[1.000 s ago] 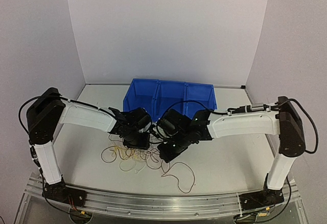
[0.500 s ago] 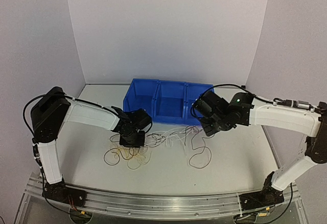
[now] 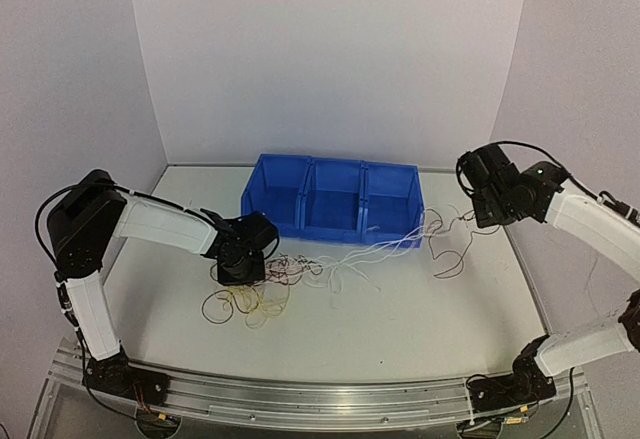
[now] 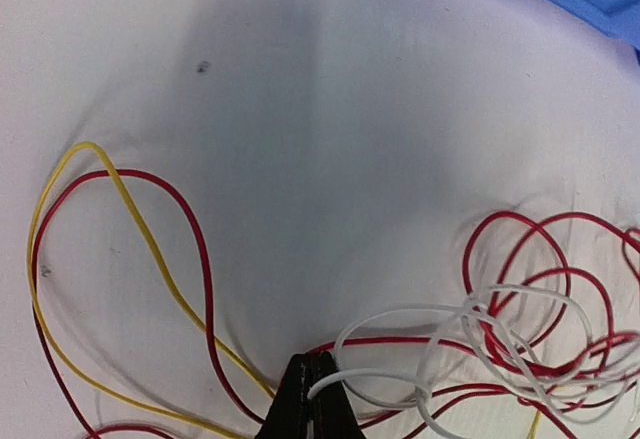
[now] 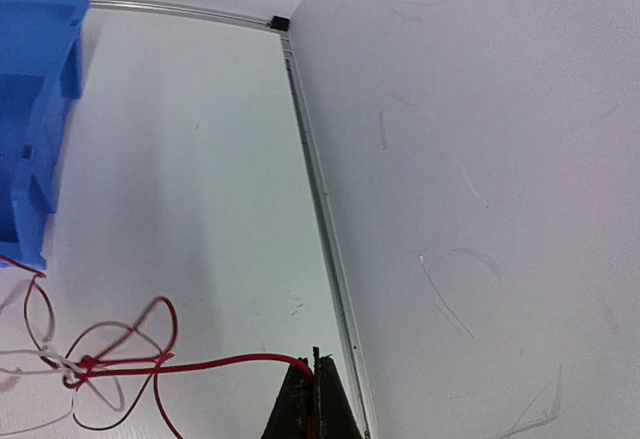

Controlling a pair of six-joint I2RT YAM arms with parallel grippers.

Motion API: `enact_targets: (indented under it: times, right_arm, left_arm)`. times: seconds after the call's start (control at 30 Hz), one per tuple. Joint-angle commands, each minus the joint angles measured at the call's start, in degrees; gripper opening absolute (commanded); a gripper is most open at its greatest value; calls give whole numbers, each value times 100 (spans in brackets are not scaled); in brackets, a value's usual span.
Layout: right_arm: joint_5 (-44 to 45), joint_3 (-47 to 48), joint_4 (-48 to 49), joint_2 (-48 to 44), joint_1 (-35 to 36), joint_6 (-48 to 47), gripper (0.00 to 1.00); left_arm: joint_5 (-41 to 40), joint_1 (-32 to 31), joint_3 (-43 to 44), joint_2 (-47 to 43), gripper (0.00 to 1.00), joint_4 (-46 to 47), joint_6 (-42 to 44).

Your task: Untangle the cables

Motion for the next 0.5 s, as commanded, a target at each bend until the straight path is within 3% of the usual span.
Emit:
enact_targets:
  times: [0.0, 0.47]
  right_arm:
    - [-193, -70, -175, -320, -567, -430, 0]
    - [-613, 301, -167, -656, -2189, -689, 0]
  left_arm:
    - [-168, 301, -502, 83, 0, -768, -178]
    - [-605, 1109, -1134, -402, 0, -1185, -369]
